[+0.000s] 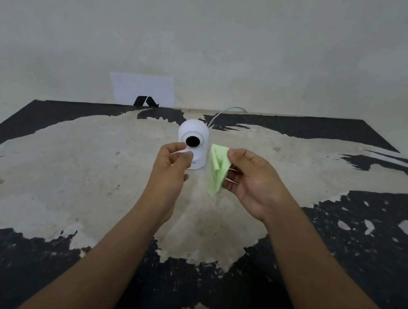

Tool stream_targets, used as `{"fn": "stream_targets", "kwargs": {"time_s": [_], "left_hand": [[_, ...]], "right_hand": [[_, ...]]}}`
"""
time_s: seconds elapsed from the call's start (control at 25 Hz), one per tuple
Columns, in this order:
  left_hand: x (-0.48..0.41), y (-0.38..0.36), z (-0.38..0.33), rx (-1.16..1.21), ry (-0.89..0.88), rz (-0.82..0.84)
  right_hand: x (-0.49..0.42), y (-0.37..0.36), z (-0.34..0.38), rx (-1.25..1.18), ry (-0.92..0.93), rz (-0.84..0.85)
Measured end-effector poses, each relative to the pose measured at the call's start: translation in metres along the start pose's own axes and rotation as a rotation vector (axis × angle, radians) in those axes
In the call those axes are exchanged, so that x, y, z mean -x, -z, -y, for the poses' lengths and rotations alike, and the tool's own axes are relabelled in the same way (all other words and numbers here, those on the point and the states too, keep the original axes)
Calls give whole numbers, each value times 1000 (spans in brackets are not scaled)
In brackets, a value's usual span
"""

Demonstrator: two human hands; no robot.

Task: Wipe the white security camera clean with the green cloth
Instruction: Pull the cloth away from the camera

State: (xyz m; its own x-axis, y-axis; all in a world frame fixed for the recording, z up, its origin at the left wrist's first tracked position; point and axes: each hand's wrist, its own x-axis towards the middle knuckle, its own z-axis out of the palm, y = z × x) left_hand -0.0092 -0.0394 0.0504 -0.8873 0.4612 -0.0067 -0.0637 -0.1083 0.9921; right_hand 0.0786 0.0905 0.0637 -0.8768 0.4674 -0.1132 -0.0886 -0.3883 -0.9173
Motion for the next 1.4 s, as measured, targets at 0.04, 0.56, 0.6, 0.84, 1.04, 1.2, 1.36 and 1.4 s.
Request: {"fn": "stream_targets", "kwargs": {"time_s": [0.04,0.56,0.6,0.84,1.04,1.2,1.36,1.4], "left_hand": [[4,-5,3,-47,-32,13],[-22,-35,14,-446,4,608],[-23,-38,13,-402,49,612],[-10,-63,31,-285,175,539],[-2,-72,40,-294,270,529],[-14,-65,30,-146,308,404],[-27,-69,6,13,280,371],[-30,-71,0,45,268,368]], "right_hand": [[2,3,-1,13,9,-6],[13,55,52,810,91,179],[8,60,58,873,109,131],[-33,84,61,1082,213,-115],[-61,74,52,1235,77,-38],[-61,80,33,1144,-5,-97],[-54,84,23,904,-168,-283],[-51,85,21,774,-247,-278]]}}
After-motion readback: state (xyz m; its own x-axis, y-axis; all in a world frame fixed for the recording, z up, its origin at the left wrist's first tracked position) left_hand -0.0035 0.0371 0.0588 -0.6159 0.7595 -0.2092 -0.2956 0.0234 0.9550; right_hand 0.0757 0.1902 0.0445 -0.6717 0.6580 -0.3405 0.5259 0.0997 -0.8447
